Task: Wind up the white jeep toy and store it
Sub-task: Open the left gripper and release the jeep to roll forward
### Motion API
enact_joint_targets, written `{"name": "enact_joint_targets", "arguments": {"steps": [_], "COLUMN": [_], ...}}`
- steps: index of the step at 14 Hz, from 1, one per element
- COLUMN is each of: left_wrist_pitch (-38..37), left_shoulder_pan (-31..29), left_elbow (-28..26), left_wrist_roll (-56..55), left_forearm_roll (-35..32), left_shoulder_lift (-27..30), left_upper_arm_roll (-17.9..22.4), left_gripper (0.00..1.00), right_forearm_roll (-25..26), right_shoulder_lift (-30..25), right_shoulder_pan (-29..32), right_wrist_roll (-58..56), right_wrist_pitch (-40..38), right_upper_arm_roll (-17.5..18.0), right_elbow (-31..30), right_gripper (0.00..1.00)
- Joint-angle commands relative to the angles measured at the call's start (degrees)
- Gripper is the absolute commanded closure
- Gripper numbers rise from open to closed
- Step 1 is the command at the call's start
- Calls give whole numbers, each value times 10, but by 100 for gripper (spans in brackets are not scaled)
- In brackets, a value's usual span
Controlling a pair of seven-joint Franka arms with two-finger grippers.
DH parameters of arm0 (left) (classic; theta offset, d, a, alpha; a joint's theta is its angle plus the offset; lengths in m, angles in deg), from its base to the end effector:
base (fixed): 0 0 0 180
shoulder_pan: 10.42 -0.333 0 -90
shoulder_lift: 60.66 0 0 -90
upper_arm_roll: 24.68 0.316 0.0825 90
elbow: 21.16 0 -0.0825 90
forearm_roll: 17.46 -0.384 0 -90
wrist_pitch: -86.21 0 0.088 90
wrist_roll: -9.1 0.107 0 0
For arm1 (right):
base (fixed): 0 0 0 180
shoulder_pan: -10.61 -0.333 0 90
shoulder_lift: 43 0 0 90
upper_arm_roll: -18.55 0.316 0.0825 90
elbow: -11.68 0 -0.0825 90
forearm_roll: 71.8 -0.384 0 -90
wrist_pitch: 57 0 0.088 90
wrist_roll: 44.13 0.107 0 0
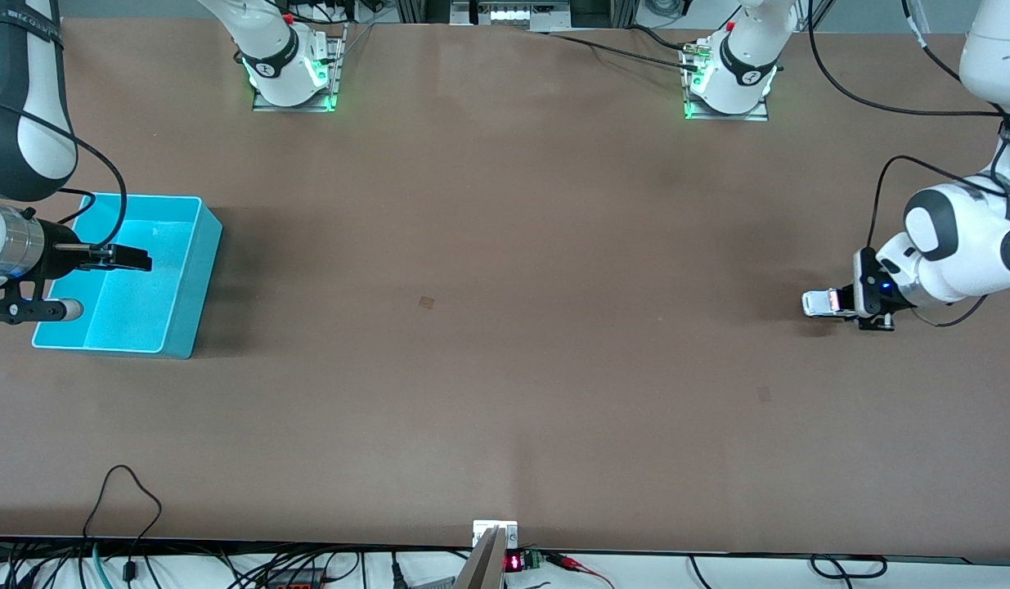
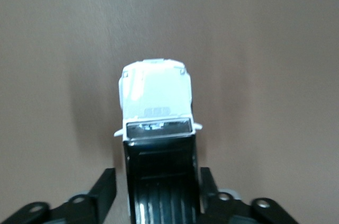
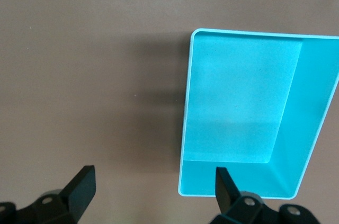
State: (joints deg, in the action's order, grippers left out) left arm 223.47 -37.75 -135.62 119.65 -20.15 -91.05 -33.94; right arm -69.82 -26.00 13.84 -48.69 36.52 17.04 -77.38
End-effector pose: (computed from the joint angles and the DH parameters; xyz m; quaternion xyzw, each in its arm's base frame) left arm 0.5640 0.1852 0.1835 0.6829 -0.7274 -0.0031 0.0676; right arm 0.6235 -0.0535 0.4607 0.9938 0.0015 -0.1105 0.0120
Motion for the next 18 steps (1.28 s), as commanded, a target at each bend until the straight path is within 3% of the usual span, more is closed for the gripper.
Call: {"name": "enact_joint_targets", "arguments": {"steps": [1,10,18], "left_wrist_pitch": [-80,-173,-167], "left_shoulder_pan": [-17,-3,118], "left_elbow": [58,69,97], "left_wrist_roll": [9,5,-41], "left_forearm_roll": [-11,-7,1], "left_shoulder_lift": [2,77,81], "left_upper_arm_roll": [-37,-75,-74], "left_gripper": [0,0,0], "right_forearm_roll": [-9,-10,-10], "right_shoulder_lift": [2,2,2], "right_shoulder_pan": [-2,0,1], "right_wrist_roll": [5,4,2], "right_wrist_pitch": [-6,-6,-6], "right_upper_arm_roll": [-1,0,0], "right_elbow": [6,5,3], "right_gripper": [0,0,0]}}
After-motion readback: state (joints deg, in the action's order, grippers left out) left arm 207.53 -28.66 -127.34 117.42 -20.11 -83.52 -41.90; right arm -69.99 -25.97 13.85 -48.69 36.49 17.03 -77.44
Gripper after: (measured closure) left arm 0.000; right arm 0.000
